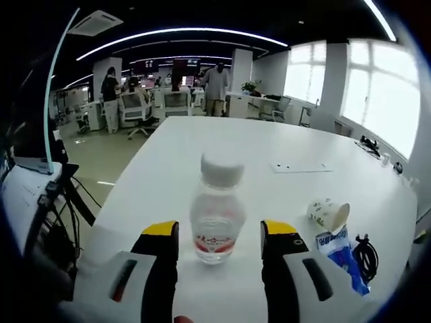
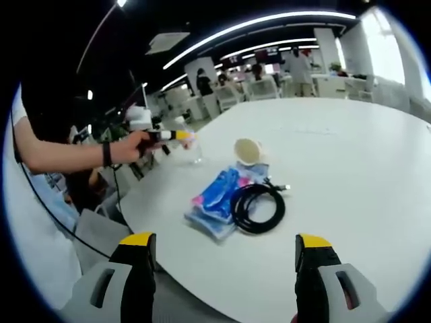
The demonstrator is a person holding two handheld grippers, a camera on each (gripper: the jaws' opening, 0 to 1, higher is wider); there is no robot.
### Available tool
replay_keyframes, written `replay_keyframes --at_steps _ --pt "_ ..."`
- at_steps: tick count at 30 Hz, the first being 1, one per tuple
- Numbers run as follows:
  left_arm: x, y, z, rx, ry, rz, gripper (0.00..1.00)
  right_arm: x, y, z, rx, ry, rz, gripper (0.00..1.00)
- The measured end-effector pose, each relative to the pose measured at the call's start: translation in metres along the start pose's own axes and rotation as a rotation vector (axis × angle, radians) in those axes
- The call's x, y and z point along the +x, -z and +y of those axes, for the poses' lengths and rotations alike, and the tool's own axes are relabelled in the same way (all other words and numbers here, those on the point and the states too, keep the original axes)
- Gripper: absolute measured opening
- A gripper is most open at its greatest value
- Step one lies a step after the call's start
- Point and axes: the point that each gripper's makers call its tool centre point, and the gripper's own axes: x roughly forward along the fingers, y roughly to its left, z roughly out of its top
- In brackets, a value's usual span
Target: Arrange the tabletop items into an orderly group along one side of the table until the central work area is clear of visible clutter.
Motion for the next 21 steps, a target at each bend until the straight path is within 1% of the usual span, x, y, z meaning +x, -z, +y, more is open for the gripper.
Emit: replay_keyframes --at_steps 3,8,13,17,18,21 --pt "-0.007 0.004 -0.001 0.003 0.010 0.003 0.48 0.001 0.001 -0.001 -0.002 -0.004 -0.002 0.87" --pt "-0.027 0.011 -0.005 0.011 0.023 0.011 0.51 0.002 0.002 -0.001 -0.003 -0.010 -0.003 0.87" --pt "-0.036 0.020 -0.002 0.019 0.032 0.022 0.52 0.002 0.004 -0.001 -0.004 -0.014 -0.007 0.87" --pt "-0.047 0.028 -0.008 0.025 0.045 0.035 0.54 0.002 0.003 -0.001 -0.004 -0.015 -0.012 0.87" --pt "-0.054 0.032 -0.013 0.028 0.048 0.035 0.54 0.002 0.003 -0.001 -0.004 -0.014 -0.013 0.87" --pt "-0.061 0.035 -0.020 0.033 0.071 0.039 0.55 0.002 0.003 -0.002 -0.002 -0.013 -0.017 0.87"
